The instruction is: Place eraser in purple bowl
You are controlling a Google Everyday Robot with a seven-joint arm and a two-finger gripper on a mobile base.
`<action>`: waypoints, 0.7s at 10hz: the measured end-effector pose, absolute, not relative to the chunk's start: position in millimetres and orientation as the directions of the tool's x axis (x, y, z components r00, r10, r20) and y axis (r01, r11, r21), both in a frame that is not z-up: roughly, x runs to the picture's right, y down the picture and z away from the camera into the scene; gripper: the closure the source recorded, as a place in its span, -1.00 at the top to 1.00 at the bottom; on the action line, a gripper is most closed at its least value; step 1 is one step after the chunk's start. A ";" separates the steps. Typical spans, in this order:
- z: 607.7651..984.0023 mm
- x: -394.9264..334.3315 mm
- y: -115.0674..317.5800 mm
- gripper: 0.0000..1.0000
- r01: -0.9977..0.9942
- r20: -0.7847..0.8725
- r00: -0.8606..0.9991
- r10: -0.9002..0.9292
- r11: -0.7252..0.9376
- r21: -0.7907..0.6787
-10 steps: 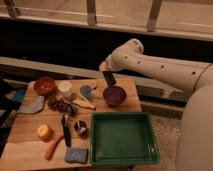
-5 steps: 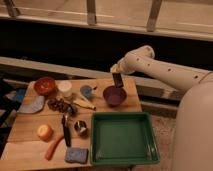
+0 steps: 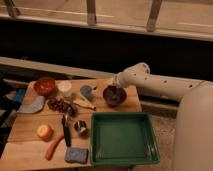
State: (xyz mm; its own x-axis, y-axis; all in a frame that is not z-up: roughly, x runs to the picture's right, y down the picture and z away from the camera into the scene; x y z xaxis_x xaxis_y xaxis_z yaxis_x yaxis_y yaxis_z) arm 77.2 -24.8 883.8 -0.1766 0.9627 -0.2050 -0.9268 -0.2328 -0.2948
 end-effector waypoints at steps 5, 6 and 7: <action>883.7 75.1 -24.5 0.49 -0.912 -0.182 -0.200 0.963 -0.250 -0.324; 880.3 76.1 -29.9 0.58 -0.913 -0.166 -0.200 0.966 -0.245 -0.326; 877.6 75.6 -34.5 0.60 -0.912 -0.154 -0.203 0.967 -0.244 -0.330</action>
State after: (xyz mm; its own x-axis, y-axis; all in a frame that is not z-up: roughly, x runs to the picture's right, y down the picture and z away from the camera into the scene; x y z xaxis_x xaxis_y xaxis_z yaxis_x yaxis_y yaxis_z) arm 75.6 -34.5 877.6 -0.2029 0.9671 -0.1538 -0.9121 -0.2438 -0.3296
